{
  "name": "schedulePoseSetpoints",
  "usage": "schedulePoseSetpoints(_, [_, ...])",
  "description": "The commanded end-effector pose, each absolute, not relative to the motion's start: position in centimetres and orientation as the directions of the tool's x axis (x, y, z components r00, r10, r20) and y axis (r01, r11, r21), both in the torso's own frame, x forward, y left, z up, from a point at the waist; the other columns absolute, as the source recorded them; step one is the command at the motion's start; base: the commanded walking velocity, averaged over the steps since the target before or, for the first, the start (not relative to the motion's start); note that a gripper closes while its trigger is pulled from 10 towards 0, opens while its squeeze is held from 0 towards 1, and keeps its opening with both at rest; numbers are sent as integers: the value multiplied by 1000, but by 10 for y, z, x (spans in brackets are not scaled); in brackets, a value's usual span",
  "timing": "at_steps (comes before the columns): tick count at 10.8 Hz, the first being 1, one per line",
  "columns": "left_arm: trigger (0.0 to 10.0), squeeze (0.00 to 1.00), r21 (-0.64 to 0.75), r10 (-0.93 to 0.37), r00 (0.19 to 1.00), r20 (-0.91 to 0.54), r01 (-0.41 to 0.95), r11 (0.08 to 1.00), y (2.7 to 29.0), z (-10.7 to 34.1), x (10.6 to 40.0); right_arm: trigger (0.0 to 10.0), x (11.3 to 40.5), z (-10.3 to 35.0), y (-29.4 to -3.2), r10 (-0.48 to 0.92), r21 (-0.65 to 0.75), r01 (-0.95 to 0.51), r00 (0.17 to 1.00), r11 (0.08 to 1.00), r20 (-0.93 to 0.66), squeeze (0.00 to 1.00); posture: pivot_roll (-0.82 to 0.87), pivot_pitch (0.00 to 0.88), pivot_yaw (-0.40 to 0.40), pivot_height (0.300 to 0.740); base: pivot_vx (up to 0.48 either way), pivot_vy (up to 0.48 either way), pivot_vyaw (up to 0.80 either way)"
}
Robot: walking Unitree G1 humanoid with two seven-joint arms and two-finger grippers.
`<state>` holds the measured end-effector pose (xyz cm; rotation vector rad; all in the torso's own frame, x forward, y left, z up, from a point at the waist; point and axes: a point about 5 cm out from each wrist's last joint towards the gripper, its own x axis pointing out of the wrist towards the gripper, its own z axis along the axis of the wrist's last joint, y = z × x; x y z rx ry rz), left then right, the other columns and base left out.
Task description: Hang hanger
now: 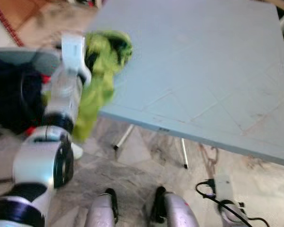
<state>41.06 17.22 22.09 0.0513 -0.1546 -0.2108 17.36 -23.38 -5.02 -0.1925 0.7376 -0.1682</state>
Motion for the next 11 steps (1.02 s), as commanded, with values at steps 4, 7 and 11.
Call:
schedulePoseSetpoints(4, [0, 0, 253, -433, 640, 635, 357, 899, 118, 343, 398, 10000, 168, -44, -242, -251, -251, 112, 725, 962, -641, 0, -201, 253, -20, 740, 0, 0, 0])
schedulePoseSetpoints(7, [0, 0, 508, -659, 280, 698, 454, 732, 44, 370, 362, 10000, 183, -37, -236, -236, -246, 102, 753, 964, -615, 0, -170, 240, -38, 740, 0, 0, 0])
schedulePoseSetpoints(11, [0, 0, 758, -369, 894, 254, 53, 650, 115, 238, 410, 10000, 193, -37, -223, -201, -217, 82, 764, 973, -613, 0, -133, 236, -29, 740, 0, 0, 0])
